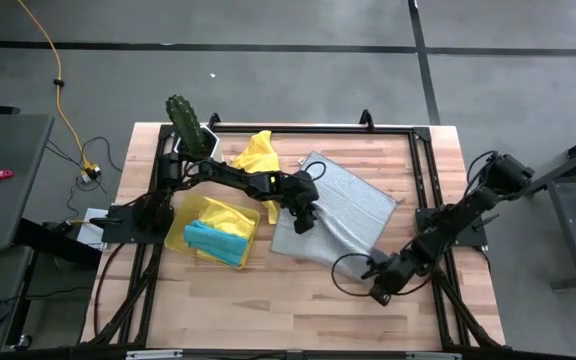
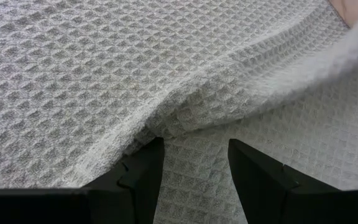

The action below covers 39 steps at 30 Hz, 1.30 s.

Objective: Fold microfiber towels
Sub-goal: Fold the gray microfiber towel

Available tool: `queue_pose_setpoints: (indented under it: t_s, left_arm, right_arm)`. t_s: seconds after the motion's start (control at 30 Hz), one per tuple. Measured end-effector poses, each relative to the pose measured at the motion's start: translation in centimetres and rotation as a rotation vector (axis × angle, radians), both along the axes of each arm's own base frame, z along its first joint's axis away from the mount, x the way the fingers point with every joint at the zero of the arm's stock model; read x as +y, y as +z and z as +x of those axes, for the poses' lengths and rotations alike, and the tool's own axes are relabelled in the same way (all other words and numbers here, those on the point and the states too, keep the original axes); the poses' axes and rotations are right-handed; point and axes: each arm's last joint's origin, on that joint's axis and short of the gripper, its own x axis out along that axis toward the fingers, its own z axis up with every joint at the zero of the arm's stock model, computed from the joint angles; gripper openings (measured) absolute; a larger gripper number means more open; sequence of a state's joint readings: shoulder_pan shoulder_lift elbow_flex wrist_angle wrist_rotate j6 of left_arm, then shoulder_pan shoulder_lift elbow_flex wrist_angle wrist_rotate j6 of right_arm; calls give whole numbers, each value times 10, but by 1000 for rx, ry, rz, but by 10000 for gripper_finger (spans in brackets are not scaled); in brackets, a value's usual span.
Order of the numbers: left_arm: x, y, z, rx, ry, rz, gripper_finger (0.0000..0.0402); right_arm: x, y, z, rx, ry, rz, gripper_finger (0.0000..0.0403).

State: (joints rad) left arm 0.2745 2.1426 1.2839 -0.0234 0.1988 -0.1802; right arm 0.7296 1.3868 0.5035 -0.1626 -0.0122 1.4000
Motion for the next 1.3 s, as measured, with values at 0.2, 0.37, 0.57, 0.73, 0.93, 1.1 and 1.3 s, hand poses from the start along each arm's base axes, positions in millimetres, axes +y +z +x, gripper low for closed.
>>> queue_pose_setpoints:
  t_s: [0.2, 0.37, 0.57, 0.73, 0.93, 1.1, 1.3]
  left_arm:
    - [0, 0, 1, -15, -6, 9, 172]
    - [0, 0, 1, -15, -6, 9, 172]
    - [1, 0, 1, -17, -11, 1, 172]
    - [2, 0, 1, -17, -10, 0, 172]
    - [2, 0, 1, -18, -10, 1, 172]
    - [2, 0, 1, -19, -9, 1, 172]
    - [2, 0, 1, -19, -6, 5, 172]
  right_arm:
    - [5, 2, 1, 41, -58, 131, 22]
    - [6, 6, 7, 34, -77, 212, 52]
    - [7, 20, 5, 53, 91, 297, 120]
    - [-13, 42, 0, -61, 18, 217, 145]
    - [-72, 59, -13, -112, -323, -68, 118]
    - [-120, 58, -26, 23, -572, -239, 32]
    - [-154, 36, -26, 152, -740, -318, 8]
